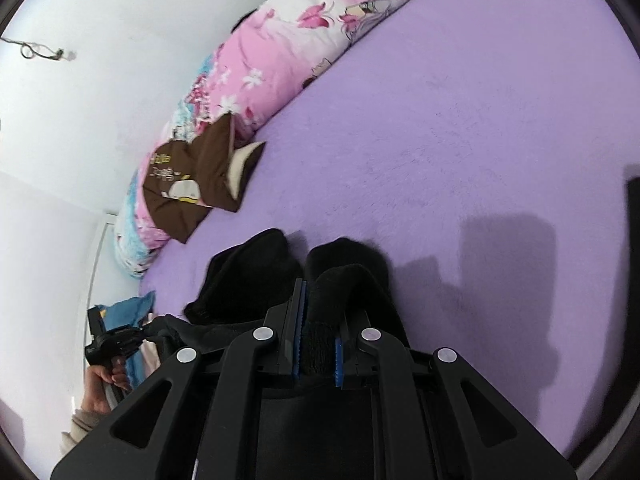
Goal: Fold large clothes
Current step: 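Lay the folded hem down on the jacket and open both tools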
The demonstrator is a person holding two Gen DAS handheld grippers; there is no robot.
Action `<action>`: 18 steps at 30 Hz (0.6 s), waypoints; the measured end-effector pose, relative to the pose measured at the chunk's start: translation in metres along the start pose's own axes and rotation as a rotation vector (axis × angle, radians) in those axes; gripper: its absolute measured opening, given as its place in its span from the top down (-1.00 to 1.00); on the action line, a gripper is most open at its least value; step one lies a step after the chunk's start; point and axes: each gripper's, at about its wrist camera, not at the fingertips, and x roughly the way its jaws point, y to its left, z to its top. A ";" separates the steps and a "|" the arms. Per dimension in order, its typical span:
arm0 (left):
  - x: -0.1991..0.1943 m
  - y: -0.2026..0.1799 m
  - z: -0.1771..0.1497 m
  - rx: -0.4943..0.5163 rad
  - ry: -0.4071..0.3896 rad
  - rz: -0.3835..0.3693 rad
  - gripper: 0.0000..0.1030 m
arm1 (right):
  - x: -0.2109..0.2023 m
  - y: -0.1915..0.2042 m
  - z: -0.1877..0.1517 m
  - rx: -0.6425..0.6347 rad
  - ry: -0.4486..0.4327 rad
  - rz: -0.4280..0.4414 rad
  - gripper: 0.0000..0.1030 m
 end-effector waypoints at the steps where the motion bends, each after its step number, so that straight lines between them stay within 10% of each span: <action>1: 0.005 -0.001 0.004 0.015 -0.002 0.030 0.61 | 0.006 -0.003 0.002 0.012 0.006 -0.007 0.80; 3: 0.004 0.002 0.011 0.037 -0.047 0.099 0.58 | 0.020 -0.010 0.004 0.034 0.013 -0.016 0.79; 6: -0.002 0.012 0.013 0.015 -0.069 0.058 -0.11 | 0.029 -0.017 0.005 0.067 0.017 -0.020 0.77; 18: -0.039 -0.002 -0.062 0.140 -0.101 -0.050 -0.34 | 0.002 0.000 -0.005 0.126 -0.012 0.032 0.39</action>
